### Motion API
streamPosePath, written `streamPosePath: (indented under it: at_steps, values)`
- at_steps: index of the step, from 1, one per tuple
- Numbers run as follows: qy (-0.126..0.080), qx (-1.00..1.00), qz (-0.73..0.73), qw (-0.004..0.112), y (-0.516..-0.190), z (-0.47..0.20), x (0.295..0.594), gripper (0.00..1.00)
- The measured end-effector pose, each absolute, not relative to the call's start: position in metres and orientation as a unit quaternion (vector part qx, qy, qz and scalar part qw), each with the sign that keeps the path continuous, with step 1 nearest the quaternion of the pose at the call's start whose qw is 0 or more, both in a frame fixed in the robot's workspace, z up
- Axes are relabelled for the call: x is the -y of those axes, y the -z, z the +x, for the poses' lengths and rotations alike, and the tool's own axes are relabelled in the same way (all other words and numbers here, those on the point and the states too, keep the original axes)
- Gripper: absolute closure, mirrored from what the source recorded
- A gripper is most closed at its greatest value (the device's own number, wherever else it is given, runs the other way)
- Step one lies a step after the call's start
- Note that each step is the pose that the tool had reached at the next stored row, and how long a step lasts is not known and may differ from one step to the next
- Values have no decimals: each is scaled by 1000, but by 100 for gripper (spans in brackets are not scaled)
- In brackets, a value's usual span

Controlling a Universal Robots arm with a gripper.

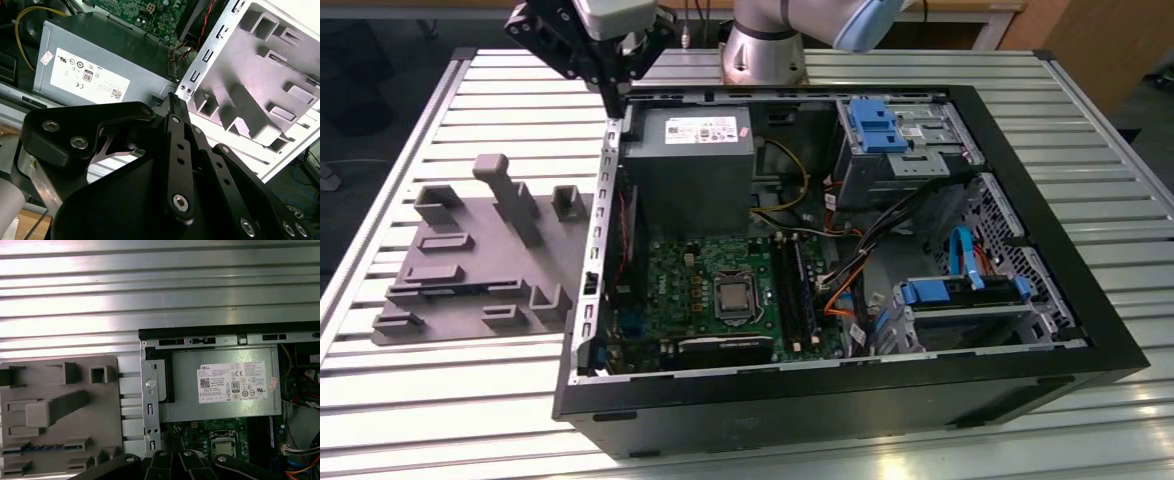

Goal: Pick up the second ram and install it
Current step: 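Reach for the second ram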

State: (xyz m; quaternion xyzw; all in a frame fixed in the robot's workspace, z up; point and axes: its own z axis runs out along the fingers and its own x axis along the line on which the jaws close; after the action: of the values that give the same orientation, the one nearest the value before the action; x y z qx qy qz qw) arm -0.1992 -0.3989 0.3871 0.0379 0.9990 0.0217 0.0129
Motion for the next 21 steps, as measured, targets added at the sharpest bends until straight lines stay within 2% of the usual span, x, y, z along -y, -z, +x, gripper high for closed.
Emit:
streamPosePath:
  at_steps: [21]
  values:
    - [-22, -999, 38, 13, -387, -210, 399, 89]
